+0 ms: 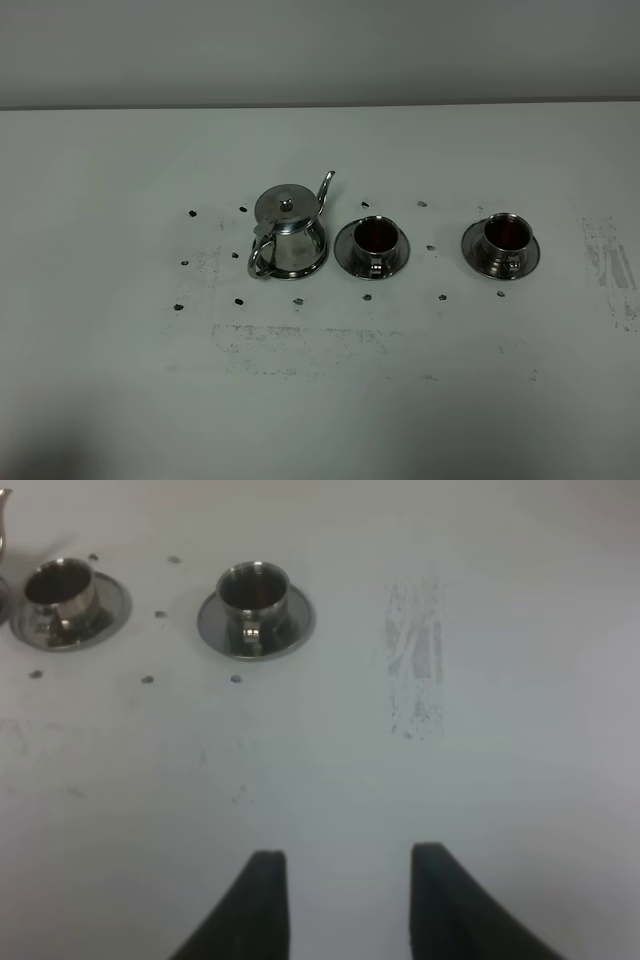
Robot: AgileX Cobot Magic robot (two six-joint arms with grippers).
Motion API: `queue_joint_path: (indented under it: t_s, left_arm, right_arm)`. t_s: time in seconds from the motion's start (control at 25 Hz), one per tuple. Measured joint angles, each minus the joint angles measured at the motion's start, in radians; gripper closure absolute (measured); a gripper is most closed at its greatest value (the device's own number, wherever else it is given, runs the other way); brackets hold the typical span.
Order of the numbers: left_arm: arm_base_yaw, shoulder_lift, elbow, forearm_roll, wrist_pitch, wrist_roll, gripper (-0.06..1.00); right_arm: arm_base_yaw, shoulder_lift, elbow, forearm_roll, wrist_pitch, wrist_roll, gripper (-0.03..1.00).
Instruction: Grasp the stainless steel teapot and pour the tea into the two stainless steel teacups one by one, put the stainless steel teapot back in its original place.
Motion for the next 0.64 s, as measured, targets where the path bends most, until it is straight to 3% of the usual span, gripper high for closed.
queue_joint_path:
  t_s: [0.64]
  left_arm:
    - [0.0,0.0,0.0,0.0,0.0,0.0,0.47]
  right_arm:
    - [0.0,0.0,0.0,0.0,0.0,0.0,0.65]
